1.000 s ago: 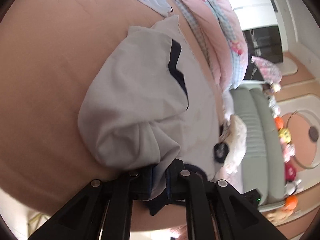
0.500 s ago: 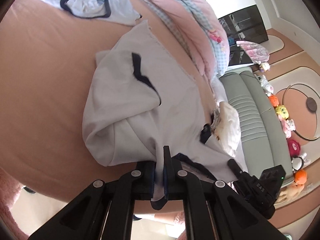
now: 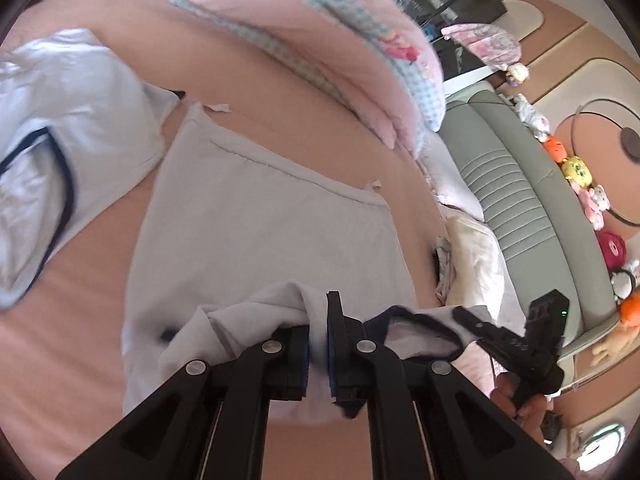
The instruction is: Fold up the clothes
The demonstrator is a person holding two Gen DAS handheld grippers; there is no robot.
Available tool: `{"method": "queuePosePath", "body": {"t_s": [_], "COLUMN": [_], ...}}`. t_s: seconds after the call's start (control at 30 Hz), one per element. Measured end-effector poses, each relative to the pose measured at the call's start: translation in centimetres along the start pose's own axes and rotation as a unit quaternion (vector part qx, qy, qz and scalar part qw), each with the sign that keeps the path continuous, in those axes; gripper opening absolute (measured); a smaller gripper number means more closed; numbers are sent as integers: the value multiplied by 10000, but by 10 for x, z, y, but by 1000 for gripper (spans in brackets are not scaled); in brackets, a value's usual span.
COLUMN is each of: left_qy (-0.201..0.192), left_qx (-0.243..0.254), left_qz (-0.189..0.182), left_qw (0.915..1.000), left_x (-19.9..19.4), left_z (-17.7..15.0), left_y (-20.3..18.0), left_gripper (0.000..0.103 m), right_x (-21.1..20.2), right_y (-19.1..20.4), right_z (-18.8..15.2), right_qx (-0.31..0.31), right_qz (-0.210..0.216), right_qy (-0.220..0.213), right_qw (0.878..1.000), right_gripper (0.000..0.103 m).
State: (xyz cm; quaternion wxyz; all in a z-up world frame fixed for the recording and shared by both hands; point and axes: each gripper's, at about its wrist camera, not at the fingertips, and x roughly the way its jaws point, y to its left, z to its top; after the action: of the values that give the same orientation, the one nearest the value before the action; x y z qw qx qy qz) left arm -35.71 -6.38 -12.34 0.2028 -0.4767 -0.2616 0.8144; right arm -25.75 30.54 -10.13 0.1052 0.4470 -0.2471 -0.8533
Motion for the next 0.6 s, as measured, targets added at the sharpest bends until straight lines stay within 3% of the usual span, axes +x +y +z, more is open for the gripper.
{"method": "queuePosePath", "body": {"t_s": [0.1,0.2,0.27,0.33,0.5,0.6], "left_qy": [503,665,689,684,-35,-494], "left_qx": [-389,-641,-713,-741,125,277], "left_qz": [-200,-249,-259,-214,558,927], "left_qw": [9978,9954,9947,9947,9984,9941], "left_x": [44,58,56,50,-6,-38], "left_z": [35,56,65,68,56,19], "left_y": [28,51,59,64,56,58], "left_gripper": [14,33,43,47,47,47], "right_x": [52,78,81,80,41,18], "right_y": [-15,-27,-34,-41,-44,-45], "right_z": [28,48,62,69,31,7], "right_qx": [194,456,639,826,493,291], "right_qz": [-286,-217,-48,42,-589,-967], "right_qy": [389,564,509,501,118,-113], "right_qw": [9986,9971,9966,9953,9970,9948], "right_gripper": [4,12,47,60,60,59]}}
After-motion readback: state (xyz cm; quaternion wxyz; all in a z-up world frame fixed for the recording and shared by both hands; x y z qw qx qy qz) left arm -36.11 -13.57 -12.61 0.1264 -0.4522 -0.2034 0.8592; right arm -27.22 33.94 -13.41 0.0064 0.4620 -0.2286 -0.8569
